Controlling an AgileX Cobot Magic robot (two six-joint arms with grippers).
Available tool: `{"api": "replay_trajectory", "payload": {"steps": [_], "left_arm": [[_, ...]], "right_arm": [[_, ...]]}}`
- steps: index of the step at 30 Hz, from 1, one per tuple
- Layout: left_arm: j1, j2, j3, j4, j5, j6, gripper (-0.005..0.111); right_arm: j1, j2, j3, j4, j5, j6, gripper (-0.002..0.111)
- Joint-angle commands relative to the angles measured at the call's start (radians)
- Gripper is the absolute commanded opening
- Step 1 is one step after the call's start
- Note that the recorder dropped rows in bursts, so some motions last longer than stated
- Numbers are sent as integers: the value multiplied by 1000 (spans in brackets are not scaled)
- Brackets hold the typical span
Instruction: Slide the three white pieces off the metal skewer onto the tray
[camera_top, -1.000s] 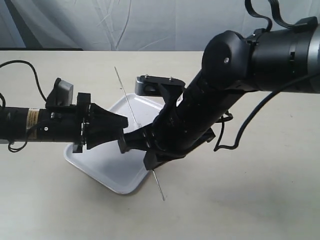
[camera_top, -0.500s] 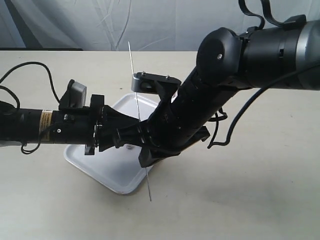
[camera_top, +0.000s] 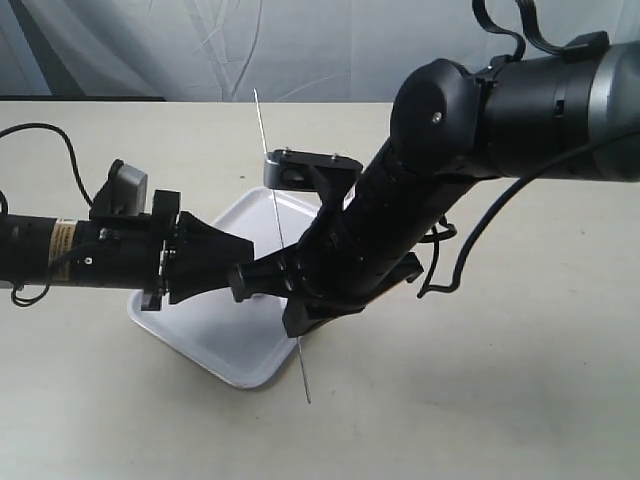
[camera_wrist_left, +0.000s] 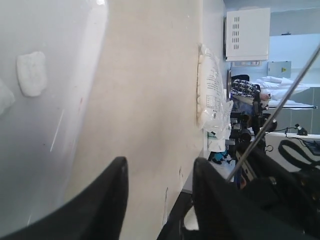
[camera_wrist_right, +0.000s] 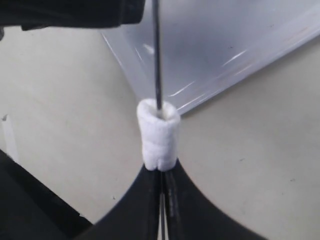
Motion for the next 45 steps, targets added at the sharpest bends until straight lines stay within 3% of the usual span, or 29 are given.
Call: {"api": "replay_trajectory", "payload": {"steps": [1,9,18,45], "left_arm": [[5,-7,3,33,-10,-15,41],[0,-7,3,24,-10,-60,37],[-131,-7,1,-112,-10,-31,37],[-135,-7,-1,-155,-10,14,38]], "right_arm": [[-19,-1,-5,-37,6,32,-1],[-103,15,-80,-41,160,42,-1],[-107,117,-256,-32,324,52,-1],[-107,169,-274,-15,310,55,-1]]}}
